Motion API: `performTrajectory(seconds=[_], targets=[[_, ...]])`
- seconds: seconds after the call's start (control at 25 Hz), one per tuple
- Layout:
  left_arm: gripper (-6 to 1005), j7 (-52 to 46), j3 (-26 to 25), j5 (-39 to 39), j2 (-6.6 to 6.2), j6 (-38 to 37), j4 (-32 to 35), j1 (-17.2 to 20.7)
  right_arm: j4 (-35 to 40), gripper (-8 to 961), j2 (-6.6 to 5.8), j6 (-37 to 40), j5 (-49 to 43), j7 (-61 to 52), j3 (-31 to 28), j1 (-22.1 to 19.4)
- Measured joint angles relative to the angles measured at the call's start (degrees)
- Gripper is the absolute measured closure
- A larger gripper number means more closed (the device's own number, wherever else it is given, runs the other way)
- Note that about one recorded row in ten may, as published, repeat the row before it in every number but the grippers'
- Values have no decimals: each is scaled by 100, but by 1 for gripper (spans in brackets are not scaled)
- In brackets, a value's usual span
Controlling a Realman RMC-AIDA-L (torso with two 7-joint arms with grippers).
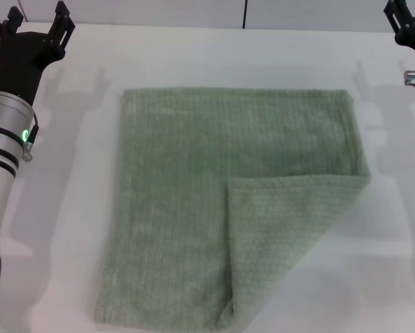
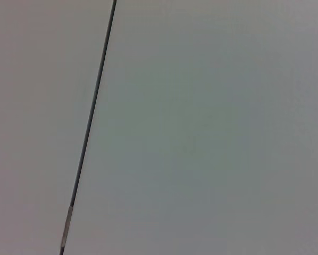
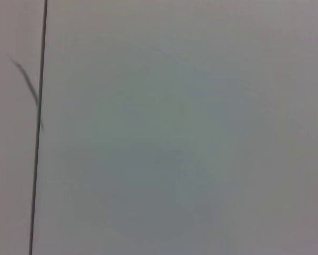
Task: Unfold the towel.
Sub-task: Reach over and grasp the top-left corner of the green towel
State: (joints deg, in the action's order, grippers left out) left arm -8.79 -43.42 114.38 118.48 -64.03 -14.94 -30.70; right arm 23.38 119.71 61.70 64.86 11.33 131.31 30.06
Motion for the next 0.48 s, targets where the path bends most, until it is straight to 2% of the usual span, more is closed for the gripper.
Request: performTrajectory(seconds=[0.48], targets=[[171,0,-52,-11,0,42,8,-8,2,127,-9,0,0,0,0,14]])
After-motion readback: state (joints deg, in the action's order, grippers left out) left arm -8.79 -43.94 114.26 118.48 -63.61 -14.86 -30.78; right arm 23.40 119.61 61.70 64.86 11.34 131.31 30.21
